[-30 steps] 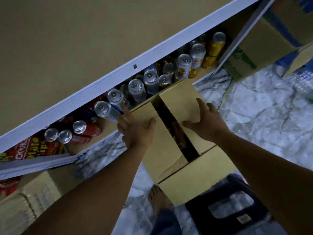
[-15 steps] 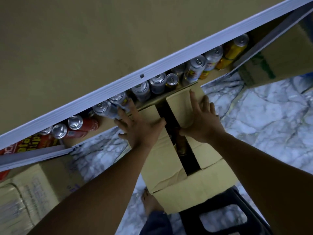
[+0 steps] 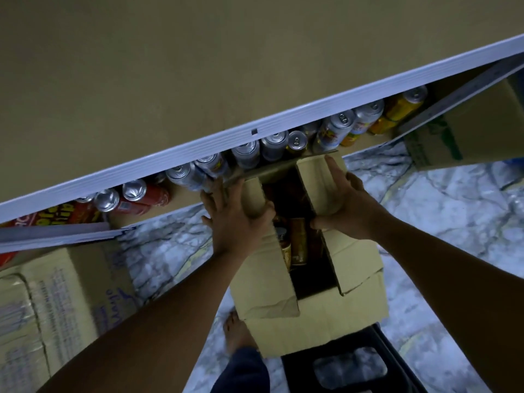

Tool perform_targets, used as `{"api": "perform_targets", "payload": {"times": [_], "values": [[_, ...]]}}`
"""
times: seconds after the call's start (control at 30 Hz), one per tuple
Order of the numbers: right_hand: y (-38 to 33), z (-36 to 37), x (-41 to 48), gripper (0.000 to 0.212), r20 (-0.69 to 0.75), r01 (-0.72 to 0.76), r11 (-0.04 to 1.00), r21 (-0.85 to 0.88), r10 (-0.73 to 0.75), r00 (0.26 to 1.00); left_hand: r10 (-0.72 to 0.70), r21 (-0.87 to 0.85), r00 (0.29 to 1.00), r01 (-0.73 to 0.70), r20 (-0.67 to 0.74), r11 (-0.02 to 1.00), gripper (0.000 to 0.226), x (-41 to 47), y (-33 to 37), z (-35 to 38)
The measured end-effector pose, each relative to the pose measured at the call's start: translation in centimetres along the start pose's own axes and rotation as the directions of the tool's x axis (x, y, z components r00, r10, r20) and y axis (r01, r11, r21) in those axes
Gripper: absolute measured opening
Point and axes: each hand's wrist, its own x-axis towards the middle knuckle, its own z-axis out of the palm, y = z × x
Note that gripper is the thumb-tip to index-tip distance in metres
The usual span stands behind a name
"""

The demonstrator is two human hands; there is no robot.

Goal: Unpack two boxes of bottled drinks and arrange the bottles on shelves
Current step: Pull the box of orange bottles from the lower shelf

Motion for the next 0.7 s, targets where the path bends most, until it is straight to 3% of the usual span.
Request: {"api": "perform_targets", "payload": {"times": [0.17, 0.3, 0.4, 0.5, 0.6, 0.7], "values": [[-0.2, -2.0, 1.0, 0.144, 0.112, 0.006, 0.995, -0.100, 0.005, 0.994, 0.063, -0.061, 0.998, -0.064, -0.020, 0.996, 0.097, -0.8, 0.5, -0.9], [-2.1, -2.9, 2.6, 0.129, 0.205, 0.166, 0.942, -0.293, -0.108, 0.973, 0.037, -0.146, 0.999, -0.033, 0.024, 0.989, 0.103, -1.3, 0.6, -2.1], [-2.8, -3.3, 3.4, 0.145, 0.246, 0.257, 0.937, -0.235, -0.199, 0.949, 0.035, -0.202, 0.998, -0.023, 0.057, 0.979, 0.101, -1.6, 0.4, -3.0], [-2.4, -3.9, 3.3, 0.138, 0.230, 0.284, 0.942, -0.179, -0.241, 0.943, 0.083, -0.227, 0.994, -0.067, 0.065, 0.972, 0.094, -2.2, 0.3, -3.7], [-1.7, -4.7, 2.9, 0.129, 0.154, 0.308, 0.945, -0.113, -0.290, 0.945, 0.153, -0.135, 0.988, -0.147, 0.036, 0.980, 0.078, -3.4, 1.1, -3.9], [-1.0, -5.5, 1.7, 0.130, 0.068, 0.336, 0.940, -0.057, -0.332, 0.941, 0.137, -0.083, 0.990, -0.138, -0.020, 0.987, 0.064, -4.4, 1.9, -3.9]]}}
